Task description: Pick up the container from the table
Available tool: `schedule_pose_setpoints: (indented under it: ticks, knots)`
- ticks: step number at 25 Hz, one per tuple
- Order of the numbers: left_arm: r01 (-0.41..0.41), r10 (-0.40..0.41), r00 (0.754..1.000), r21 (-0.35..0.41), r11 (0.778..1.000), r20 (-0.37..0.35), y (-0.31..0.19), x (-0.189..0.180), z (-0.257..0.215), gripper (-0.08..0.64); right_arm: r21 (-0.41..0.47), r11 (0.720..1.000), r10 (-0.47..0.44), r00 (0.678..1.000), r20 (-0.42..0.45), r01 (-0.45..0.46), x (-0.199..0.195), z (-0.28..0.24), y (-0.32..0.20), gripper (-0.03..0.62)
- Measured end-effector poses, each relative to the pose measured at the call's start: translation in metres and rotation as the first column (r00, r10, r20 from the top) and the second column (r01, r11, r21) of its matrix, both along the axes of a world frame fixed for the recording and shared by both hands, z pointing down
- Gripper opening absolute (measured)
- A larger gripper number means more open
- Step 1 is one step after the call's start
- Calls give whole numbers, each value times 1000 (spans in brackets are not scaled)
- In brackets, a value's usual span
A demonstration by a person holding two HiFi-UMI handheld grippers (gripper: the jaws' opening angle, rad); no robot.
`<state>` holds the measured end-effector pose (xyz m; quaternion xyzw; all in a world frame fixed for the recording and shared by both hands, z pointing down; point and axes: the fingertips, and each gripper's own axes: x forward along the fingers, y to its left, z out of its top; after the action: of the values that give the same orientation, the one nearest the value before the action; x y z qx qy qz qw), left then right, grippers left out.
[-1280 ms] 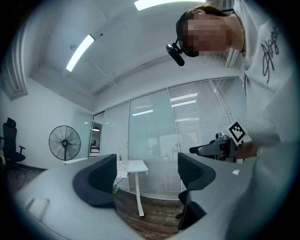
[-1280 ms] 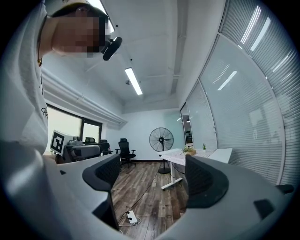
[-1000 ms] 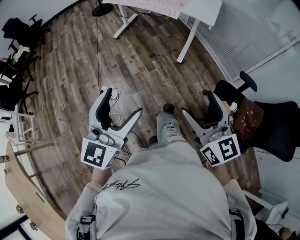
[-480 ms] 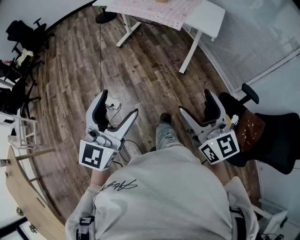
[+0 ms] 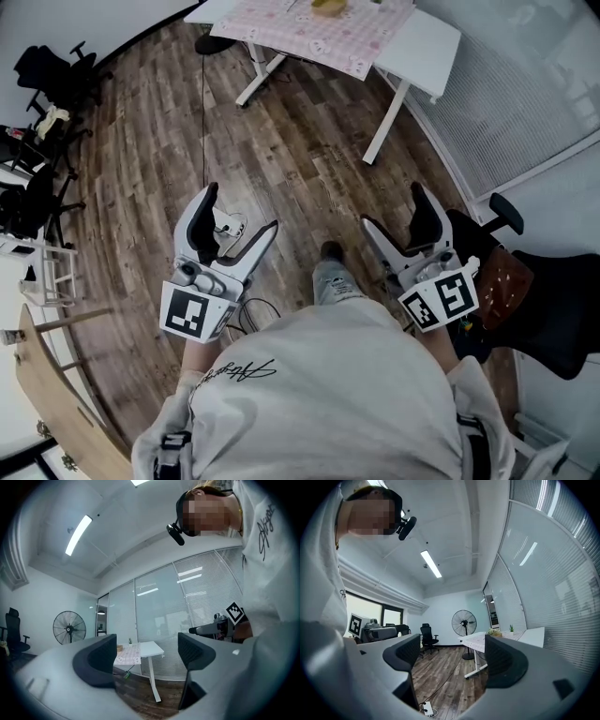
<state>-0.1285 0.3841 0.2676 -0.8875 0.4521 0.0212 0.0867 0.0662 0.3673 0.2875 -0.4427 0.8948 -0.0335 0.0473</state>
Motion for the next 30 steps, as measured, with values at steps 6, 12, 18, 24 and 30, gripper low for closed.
schedule_pose_setpoints:
  ticks: [6,12,18,24,30]
  knots:
    - [-1,1,1000,-17,1000,0,-49,17,6,391,-48,999,27,1000,7,-26,22,13,-46,413]
    - [6,-6,1000,-9,1000,5,-99,27,-1,391,-45,999,8,1000,15,-8,29,8,-97,413]
    - [23,-23,1000,3,1000,4,-154,37,-6,391,-33,999,-15,1000,8,15,38,3,-154,413]
    - [41,-41,999,7,999,1,-202,50,-5,391,-29,999,-38,999,2,38,48,5,-205,413]
    - [49,-49,999,1,999,4,-235,59,-1,393,-31,998,-46,999,5,46,59,8,-241,413]
